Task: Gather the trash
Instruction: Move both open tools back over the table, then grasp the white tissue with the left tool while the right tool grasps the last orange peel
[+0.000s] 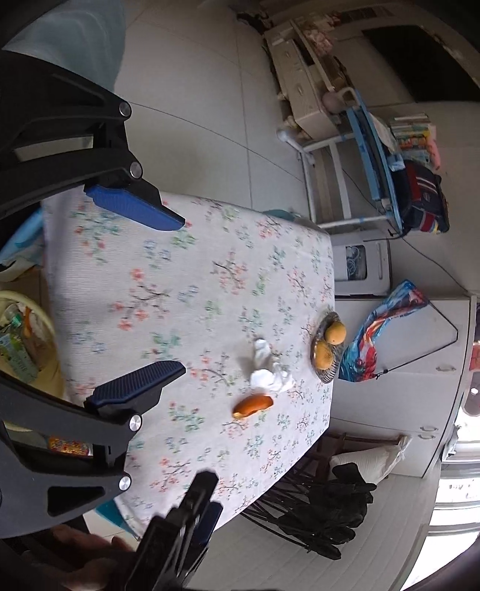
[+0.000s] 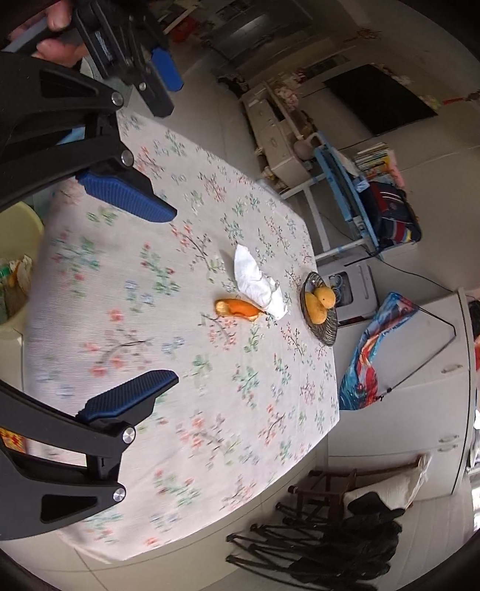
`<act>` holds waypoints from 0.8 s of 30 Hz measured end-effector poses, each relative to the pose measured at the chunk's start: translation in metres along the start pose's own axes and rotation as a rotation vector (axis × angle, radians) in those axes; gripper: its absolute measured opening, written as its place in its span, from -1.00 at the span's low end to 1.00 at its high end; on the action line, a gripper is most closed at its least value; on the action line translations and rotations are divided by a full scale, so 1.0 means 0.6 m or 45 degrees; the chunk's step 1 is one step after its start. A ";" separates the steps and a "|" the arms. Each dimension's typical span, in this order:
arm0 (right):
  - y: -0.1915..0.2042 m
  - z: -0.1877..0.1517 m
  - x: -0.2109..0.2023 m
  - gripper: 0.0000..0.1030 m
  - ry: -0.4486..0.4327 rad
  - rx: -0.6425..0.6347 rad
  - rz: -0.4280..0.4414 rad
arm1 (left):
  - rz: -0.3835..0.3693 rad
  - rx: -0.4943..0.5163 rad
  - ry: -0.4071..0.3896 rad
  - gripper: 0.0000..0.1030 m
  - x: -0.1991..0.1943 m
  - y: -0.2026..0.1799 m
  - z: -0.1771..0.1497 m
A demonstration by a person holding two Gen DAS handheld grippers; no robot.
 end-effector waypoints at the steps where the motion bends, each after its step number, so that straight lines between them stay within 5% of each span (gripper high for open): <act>1: 0.001 0.003 0.010 0.48 0.009 -0.007 -0.010 | 0.000 0.003 -0.001 0.37 0.004 0.000 0.005; 15: -0.004 0.048 0.149 0.03 0.158 -0.061 -0.094 | -0.051 0.054 0.025 0.38 0.130 -0.012 0.115; 18: -0.001 0.051 0.164 -0.14 0.188 -0.098 -0.113 | -0.070 0.059 0.041 0.38 0.156 -0.019 0.129; 21: -0.005 0.054 0.165 -0.61 0.207 -0.137 -0.140 | -0.102 0.053 0.050 0.38 0.179 -0.030 0.139; 24: -0.021 0.055 0.150 -0.65 0.222 -0.136 -0.143 | -0.129 0.062 0.057 0.40 0.204 -0.047 0.155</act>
Point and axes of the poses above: each gripper's, at about its wrist camera, not at the fingertips, and x roughly the way its jaws point, y to its left, z to its top, the point moved 8 cm from there along x, roughly the way its jaws point, and after that the axes turned 15 degrees about x, right-handed, at the moved point
